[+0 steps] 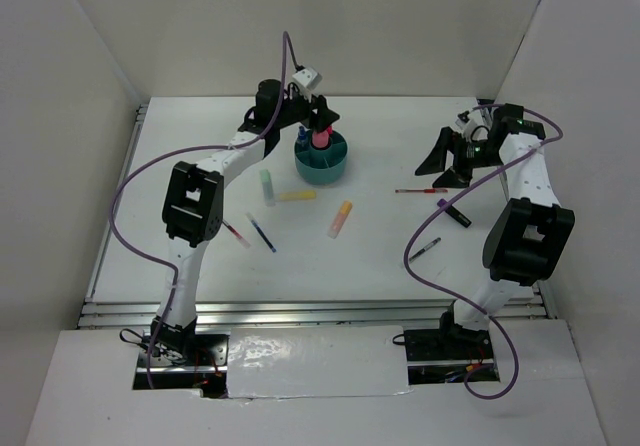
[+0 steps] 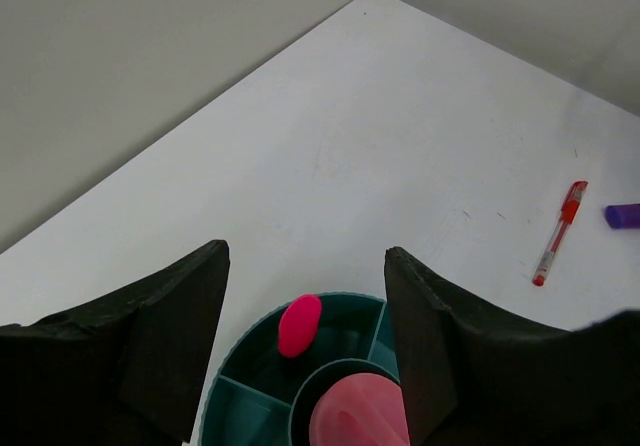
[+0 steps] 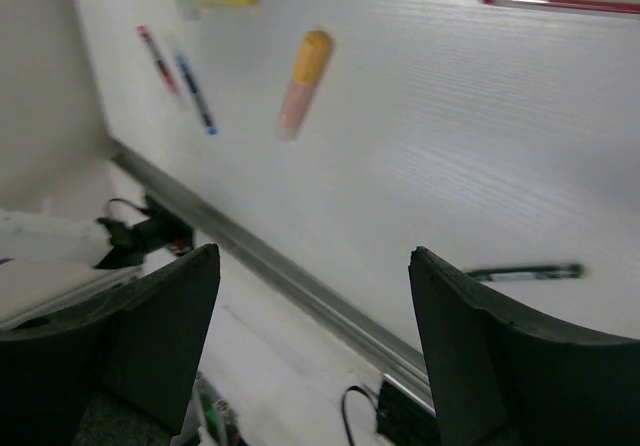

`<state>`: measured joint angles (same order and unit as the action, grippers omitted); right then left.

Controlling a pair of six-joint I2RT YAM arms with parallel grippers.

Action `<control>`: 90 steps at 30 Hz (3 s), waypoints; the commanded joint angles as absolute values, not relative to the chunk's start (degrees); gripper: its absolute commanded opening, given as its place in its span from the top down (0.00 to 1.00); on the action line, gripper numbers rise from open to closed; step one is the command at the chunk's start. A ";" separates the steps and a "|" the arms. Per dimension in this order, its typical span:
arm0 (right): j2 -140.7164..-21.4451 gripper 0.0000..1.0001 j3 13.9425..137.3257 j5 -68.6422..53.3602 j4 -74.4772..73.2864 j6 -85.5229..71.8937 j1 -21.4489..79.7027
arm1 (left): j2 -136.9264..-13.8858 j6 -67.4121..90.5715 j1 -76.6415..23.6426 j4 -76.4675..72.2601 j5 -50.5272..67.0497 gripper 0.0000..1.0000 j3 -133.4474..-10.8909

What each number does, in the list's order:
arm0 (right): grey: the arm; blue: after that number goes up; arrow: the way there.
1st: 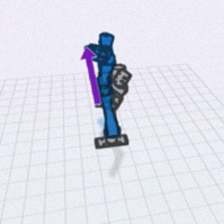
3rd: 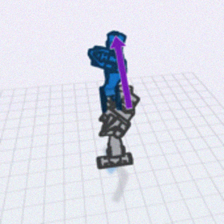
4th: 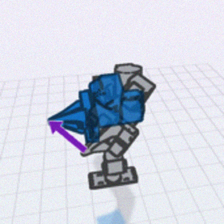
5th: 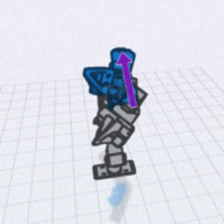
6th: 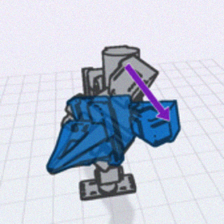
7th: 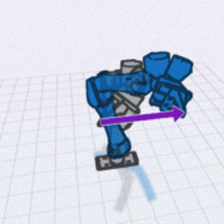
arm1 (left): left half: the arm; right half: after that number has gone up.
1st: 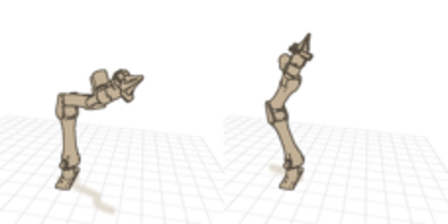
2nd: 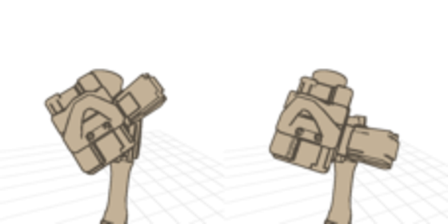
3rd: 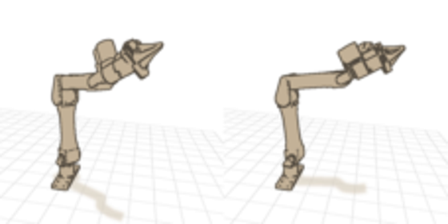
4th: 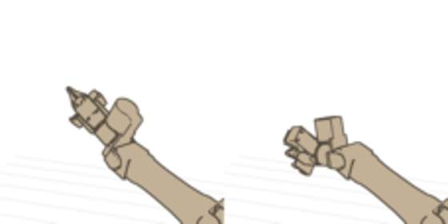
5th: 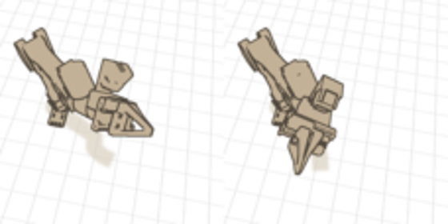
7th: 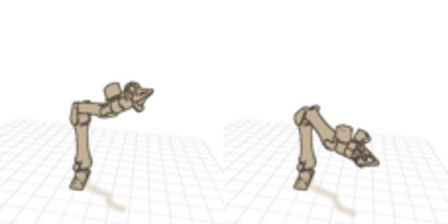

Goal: Sort the stationery into containers
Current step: Place the stationery into the container, then grab a piece of stationery with the right arm, then pass the stationery from the right arm to the left

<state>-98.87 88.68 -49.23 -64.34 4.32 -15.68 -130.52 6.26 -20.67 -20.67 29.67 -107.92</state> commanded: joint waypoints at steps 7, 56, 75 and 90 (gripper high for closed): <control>-96.67 0.29 89.30 -9.96 -60.12 18.89 -16.26 | -113.58 1.50 -19.16 -13.41 31.64 0.23 -111.80; -113.46 0.49 80.32 -8.26 -46.84 46.75 -15.73 | -76.29 -0.62 -19.25 5.89 38.67 0.10 -69.43; -111.30 0.95 85.34 -9.83 -59.57 49.30 -13.80 | -76.82 10.01 -18.98 0.62 37.27 0.11 -68.29; -90.18 1.00 95.71 -26.89 -61.44 24.55 13.06 | -79.18 26.44 -21.27 2.81 30.67 0.11 -72.94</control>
